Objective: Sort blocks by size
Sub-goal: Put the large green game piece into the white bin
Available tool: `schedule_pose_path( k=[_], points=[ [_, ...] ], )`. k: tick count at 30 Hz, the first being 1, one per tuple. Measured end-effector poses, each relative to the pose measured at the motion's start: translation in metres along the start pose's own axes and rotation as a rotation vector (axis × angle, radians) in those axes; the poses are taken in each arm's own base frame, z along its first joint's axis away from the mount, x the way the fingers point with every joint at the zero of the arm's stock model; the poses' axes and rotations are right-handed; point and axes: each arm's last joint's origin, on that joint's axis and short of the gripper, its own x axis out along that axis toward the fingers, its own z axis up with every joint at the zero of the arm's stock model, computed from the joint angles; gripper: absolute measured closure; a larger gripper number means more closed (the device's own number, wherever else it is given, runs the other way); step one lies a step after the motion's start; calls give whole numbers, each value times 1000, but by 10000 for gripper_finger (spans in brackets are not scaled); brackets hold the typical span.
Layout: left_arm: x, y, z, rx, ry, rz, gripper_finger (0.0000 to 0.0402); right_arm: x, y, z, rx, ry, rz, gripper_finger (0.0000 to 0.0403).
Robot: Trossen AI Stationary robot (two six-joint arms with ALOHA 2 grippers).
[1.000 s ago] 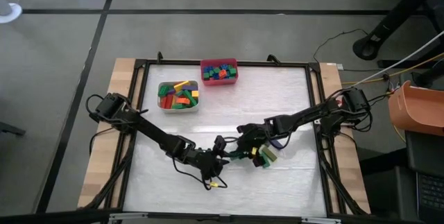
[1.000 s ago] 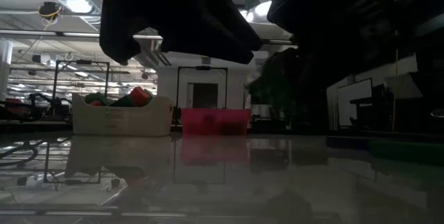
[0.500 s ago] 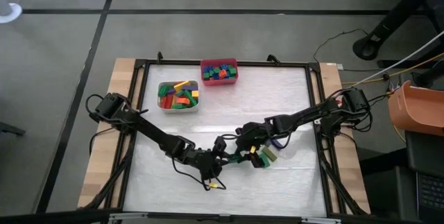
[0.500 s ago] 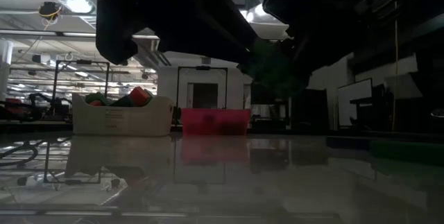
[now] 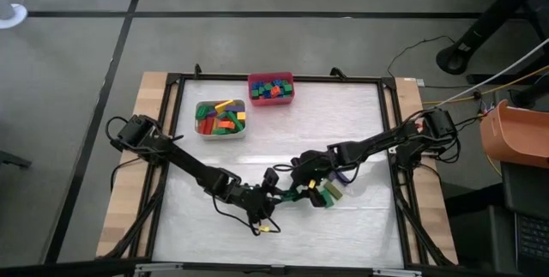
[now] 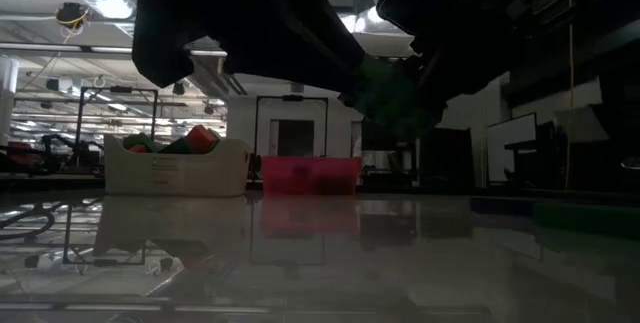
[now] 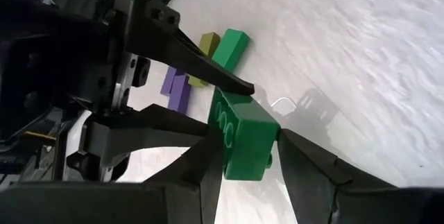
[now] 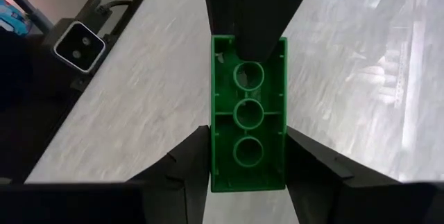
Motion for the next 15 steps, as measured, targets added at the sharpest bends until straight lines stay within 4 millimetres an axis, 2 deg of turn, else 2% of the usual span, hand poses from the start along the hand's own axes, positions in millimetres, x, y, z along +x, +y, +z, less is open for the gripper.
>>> schedule_pose_path(
  k=[9,15],
  points=[
    [-2,-3,3,-5,-11,1,274,-1,-1,6,25,-53,-18,244],
    [0,0,0,-122,-3,10,274,-1,-1,6,25,-57,-38,244]
  ],
)
